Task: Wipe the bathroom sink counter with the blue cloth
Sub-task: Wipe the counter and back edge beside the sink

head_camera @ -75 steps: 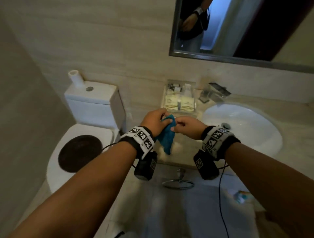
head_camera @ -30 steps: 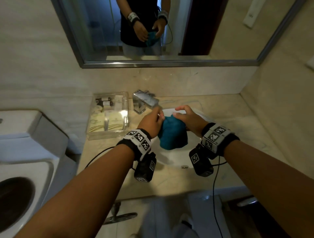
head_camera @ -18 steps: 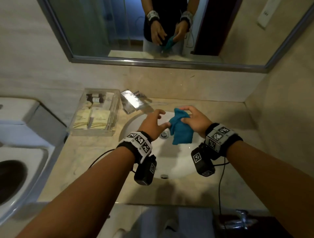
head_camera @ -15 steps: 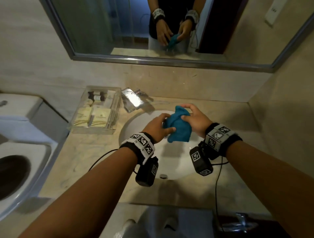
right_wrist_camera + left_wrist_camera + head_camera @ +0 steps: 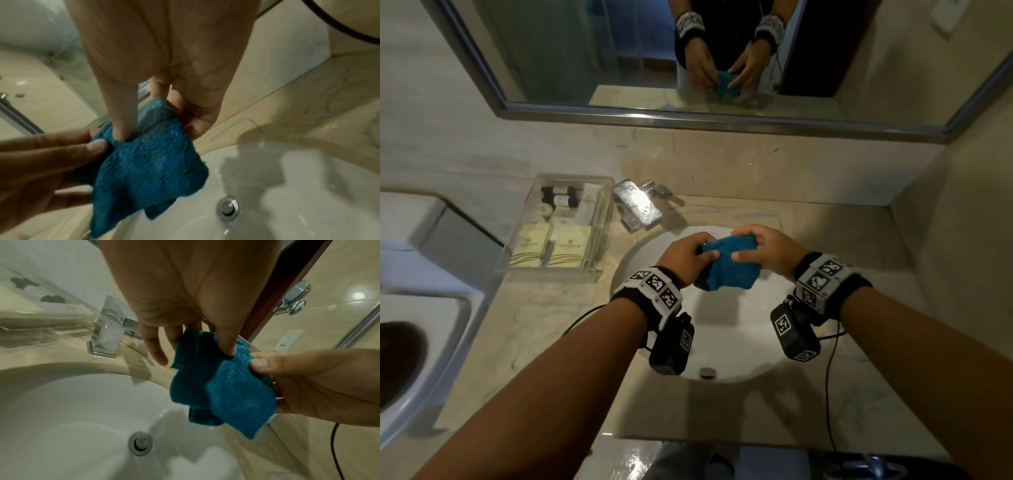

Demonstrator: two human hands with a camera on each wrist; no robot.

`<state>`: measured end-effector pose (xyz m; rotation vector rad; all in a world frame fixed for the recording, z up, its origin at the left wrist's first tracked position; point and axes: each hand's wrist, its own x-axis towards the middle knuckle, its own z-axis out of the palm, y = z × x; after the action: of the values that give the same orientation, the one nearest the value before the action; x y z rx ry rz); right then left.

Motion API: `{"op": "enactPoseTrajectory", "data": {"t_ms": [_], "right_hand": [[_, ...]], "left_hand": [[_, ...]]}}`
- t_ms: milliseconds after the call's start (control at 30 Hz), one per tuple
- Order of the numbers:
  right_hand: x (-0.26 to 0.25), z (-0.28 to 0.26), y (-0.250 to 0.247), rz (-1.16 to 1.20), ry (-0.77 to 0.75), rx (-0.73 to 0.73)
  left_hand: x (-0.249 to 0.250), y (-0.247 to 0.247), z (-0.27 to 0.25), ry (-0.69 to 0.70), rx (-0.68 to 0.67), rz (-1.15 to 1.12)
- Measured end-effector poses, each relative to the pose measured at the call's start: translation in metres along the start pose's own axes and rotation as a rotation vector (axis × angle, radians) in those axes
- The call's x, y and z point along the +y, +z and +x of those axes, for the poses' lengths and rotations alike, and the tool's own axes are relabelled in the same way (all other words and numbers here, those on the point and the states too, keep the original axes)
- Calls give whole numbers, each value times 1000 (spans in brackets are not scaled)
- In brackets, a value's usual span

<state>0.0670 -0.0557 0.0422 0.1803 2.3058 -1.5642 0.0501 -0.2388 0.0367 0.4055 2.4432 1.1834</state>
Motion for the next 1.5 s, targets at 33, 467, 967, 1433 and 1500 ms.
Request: {"op": "enactPoseTrajectory", "data": {"t_ms": [33, 467, 967, 1433, 1500], "right_hand": [[-1, 5, -1, -80, 6, -14], [13, 60, 17, -210, 114, 147], [38, 148, -34, -198, 86, 339], [81, 206, -16, -878, 42, 77], [80, 214, -14, -931, 10, 126]], "left_hand": [[-2, -2, 4, 8, 0, 1], [-44, 0, 50, -63, 20, -26], [-59, 27, 117, -174, -22, 283], [-87, 42, 164, -345, 20, 556], [-95, 42, 166, -366, 29, 571]]}}
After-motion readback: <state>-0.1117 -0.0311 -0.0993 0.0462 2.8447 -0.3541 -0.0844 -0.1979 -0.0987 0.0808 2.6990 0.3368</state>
